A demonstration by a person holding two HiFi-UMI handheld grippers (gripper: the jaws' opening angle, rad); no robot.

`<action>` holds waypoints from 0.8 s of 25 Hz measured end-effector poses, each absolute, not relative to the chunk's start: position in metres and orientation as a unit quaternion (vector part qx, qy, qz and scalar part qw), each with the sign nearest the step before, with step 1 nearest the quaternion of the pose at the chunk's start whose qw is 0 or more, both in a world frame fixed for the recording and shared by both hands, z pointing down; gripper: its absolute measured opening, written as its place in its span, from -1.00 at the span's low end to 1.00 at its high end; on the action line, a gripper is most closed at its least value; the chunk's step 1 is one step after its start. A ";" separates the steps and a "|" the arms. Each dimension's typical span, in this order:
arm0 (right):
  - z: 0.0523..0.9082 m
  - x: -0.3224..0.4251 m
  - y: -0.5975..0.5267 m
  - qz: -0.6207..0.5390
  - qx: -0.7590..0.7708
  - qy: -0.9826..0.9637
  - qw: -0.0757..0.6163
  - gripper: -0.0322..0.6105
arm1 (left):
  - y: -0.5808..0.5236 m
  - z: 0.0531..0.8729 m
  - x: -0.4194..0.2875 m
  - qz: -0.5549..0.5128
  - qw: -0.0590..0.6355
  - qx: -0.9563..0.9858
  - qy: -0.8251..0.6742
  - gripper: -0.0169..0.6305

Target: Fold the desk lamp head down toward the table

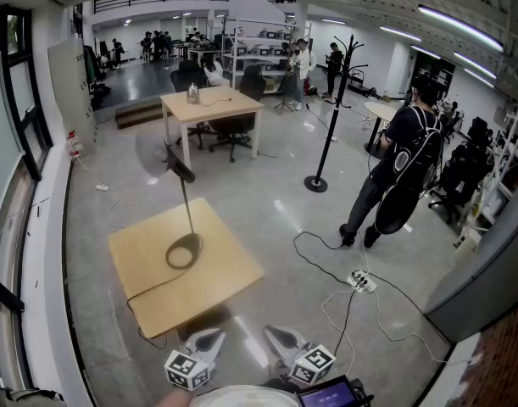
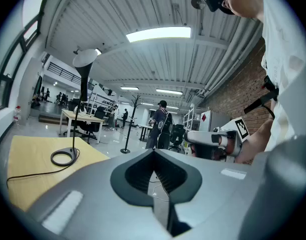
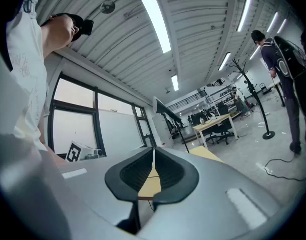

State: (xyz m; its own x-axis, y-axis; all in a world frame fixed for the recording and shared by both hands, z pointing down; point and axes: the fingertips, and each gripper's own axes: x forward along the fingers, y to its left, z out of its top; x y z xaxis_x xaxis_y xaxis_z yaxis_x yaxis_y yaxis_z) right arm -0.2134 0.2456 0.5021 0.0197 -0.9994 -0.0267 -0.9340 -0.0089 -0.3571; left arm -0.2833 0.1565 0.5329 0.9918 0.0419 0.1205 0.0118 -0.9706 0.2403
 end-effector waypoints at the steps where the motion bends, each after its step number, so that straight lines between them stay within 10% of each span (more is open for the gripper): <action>1: 0.501 -0.215 0.246 -0.113 -0.698 0.694 0.134 -0.80 | 0.157 0.531 -0.284 0.061 0.120 0.991 0.013 -0.94; 20: 0.511 -0.208 0.238 -0.124 -0.692 0.703 0.108 -0.75 | 0.150 0.529 -0.276 0.055 0.122 0.991 0.003 -0.94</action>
State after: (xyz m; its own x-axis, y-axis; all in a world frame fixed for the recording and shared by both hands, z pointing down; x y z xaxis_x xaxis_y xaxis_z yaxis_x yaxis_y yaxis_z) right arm -0.2081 0.2381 0.5111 -0.0185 -0.9996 0.0191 -0.9459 0.0113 -0.3243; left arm -0.2765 0.1495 0.5292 0.9939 0.0192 0.1083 -0.0076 -0.9703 0.2418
